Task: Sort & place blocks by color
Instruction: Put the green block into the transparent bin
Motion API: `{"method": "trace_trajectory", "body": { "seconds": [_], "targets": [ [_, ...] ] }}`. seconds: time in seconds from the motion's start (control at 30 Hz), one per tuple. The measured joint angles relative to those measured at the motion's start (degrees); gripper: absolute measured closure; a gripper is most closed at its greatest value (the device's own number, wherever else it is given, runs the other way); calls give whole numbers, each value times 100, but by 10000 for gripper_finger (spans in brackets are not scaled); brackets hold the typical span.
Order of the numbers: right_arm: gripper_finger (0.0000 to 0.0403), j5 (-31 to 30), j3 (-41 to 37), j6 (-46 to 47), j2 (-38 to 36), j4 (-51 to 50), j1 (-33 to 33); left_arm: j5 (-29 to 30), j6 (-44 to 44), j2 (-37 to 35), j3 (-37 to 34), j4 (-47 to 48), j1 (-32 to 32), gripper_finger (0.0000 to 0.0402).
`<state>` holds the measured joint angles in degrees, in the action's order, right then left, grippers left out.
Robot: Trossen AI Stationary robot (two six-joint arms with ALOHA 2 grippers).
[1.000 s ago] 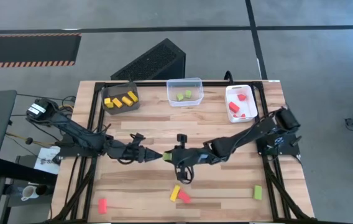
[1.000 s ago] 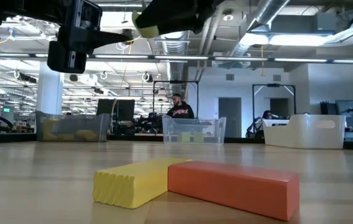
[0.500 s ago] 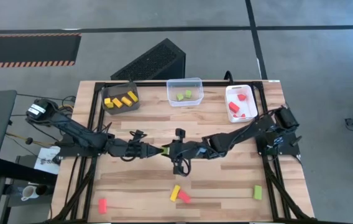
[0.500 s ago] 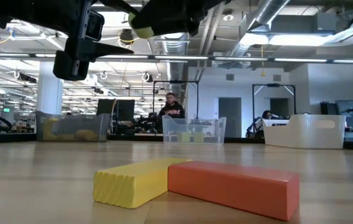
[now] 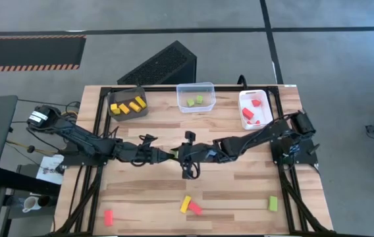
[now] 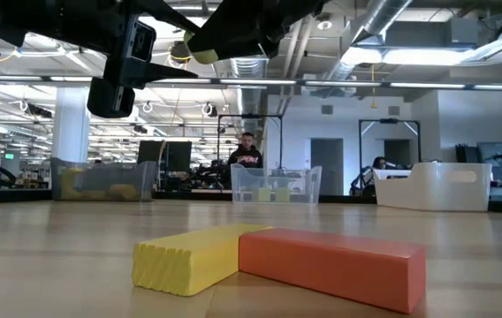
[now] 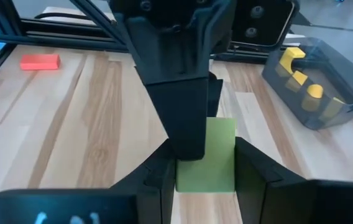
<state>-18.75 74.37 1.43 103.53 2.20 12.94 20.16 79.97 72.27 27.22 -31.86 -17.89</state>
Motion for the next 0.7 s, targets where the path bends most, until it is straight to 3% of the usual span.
{"method": "trace_trajectory", "body": {
  "seconds": [0.7],
  "targets": [
    [273, 246, 0, 2, 0, -34, -147, -225, -185, 0, 9, -39, 317, 291]
  ]
}}
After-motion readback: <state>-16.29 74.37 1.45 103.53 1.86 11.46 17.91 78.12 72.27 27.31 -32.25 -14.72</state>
